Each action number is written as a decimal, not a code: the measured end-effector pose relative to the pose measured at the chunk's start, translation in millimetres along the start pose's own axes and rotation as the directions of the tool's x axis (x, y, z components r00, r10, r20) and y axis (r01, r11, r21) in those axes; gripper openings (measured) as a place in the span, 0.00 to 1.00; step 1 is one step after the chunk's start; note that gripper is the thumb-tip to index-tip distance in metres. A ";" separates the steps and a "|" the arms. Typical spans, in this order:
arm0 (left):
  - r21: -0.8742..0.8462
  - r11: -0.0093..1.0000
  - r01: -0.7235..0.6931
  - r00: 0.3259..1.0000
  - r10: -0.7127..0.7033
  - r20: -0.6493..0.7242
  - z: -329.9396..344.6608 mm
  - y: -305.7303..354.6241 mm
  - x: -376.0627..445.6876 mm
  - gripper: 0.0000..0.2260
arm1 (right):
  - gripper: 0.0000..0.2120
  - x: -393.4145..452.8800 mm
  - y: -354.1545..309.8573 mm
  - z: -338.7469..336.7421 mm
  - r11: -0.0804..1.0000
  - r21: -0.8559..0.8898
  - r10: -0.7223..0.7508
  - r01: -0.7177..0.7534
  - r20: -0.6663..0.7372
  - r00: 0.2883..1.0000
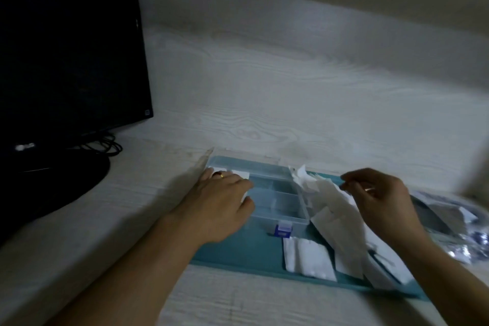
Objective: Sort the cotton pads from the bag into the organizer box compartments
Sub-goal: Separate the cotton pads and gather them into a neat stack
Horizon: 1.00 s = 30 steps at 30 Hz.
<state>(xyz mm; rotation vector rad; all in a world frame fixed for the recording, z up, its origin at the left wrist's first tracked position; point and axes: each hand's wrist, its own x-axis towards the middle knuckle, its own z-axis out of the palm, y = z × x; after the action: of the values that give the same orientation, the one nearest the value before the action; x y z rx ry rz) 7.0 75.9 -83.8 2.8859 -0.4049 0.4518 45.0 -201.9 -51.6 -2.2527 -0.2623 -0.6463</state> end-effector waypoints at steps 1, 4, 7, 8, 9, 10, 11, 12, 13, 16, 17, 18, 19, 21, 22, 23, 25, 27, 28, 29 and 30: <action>0.014 1.000 0.000 1.000 0.000 -0.017 -0.3 0.9 0.4 0.32 | 0.12 -4.8 9.7 -3.6 1.000 -0.004 0.001 -0.001 0.002 1.000; 0.051 0.999 0.005 0.999 -0.003 -0.045 0.5 -1.5 -1.2 0.36 | 0.14 -12.1 26.6 -8.6 0.999 -0.038 -0.020 0.023 0.070 0.997; 0.075 0.997 0.011 0.998 -0.006 -0.061 0.1 0.2 -0.1 0.35 | 0.12 -10.4 28.5 -16.0 0.991 -0.125 -0.030 0.048 0.144 0.989; 0.084 0.996 0.012 0.998 -0.007 -0.067 -0.5 0.7 -0.5 0.35 | 0.11 -9.9 27.7 -17.5 0.986 -0.158 -0.035 0.060 0.158 0.987; 0.090 0.996 0.012 0.997 -0.005 -0.077 -0.8 1.6 -0.7 0.35 | 0.11 -9.3 27.4 -19.0 0.980 -0.187 -0.042 0.073 0.165 0.985; 0.096 0.995 0.011 0.996 -0.003 -0.089 -0.8 1.3 -1.1 0.35 | 0.11 -8.5 27.1 -19.9 0.974 -0.210 -0.054 0.088 0.165 0.985; 0.107 0.994 0.006 0.994 0.006 -0.109 -0.2 1.3 -0.7 0.34 | 0.12 -8.5 28.2 -22.0 0.965 -0.240 -0.062 0.102 0.167 0.984; 0.123 0.992 -0.004 0.990 0.022 -0.142 0.5 0.0 -0.8 0.31 | 0.12 -7.3 29.2 -22.9 0.955 -0.276 -0.064 0.110 0.171 0.983; 0.141 0.990 -0.026 0.981 0.052 -0.184 1.4 0.5 0.0 0.28 | 0.12 -6.3 31.9 -25.9 0.941 -0.321 -0.048 0.104 0.179 0.983; 0.139 0.987 -0.075 0.944 0.115 -0.309 -1.2 7.8 1.0 0.21 | 0.13 0.3 39.5 -32.3 0.915 -0.400 0.040 0.048 0.209 0.977; 0.117 0.989 -0.089 0.935 0.124 -0.333 -2.8 13.9 0.8 0.20 | 0.13 1.7 39.9 -33.3 0.919 -0.394 0.064 0.031 0.225 0.972; 0.094 0.989 -0.110 0.928 0.136 -0.347 -3.9 22.4 0.7 0.20 | 0.14 2.1 40.7 -33.4 0.924 -0.382 0.086 0.017 0.250 0.964; 0.076 0.988 -0.137 0.925 0.155 -0.347 -4.5 33.0 2.0 0.19 | 0.16 1.7 40.8 -34.1 0.927 -0.374 0.106 0.008 0.285 0.953; 0.071 0.978 -0.196 0.931 0.208 -0.300 -1.9 53.0 5.9 0.18 | 0.20 -0.7 40.0 -32.1 0.929 -0.371 0.143 0.006 0.373 0.917; 0.081 0.972 -0.219 0.935 0.233 -0.269 0.7 62.1 8.7 0.18 | 0.22 -2.0 39.2 -29.5 0.925 -0.379 0.154 0.014 0.409 0.899; 0.089 0.967 -0.239 0.937 0.253 -0.242 3.4 71.2 12.2 0.18 | 0.23 -3.5 38.4 -28.1 0.919 -0.392 0.159 0.027 0.434 0.887; 0.111 0.958 -0.265 0.941 0.282 -0.186 6.4 88.9 19.7 0.19 | 0.24 -5.6 36.6 -24.9 0.911 -0.406 0.123 0.078 0.447 0.886; 0.126 0.955 -0.267 0.955 0.280 -0.096 8.0 106.6 28.4 0.25 | 0.23 -8.1 34.1 -23.4 0.903 -0.411 0.086 0.122 0.453 0.887; 0.145 0.957 -0.253 0.964 0.262 -0.050 9.7 114.0 33.2 0.28 | 0.22 -8.9 33.3 -23.5 0.896 -0.419 0.072 0.146 0.462 0.884; 0.170 0.957 -0.234 0.971 0.239 -0.011 12.2 120.2 37.4 0.29 | 0.22 -9.6 32.7 -24.0 0.888 -0.427 0.061 0.168 0.472 0.879; 0.189 0.958 -0.216 0.976 0.217 0.019 15.4 125.3 39.8 0.29 | 0.22 -10.3 32.3 -24.4 0.886 -0.430 0.058 0.174 0.476 0.878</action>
<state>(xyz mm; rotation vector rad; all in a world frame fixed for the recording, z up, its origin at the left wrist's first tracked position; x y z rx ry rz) 10.7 -55.4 -67.1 3.0368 -0.7205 0.5564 39.4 -241.7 -62.9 -2.8667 -0.4610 -0.1683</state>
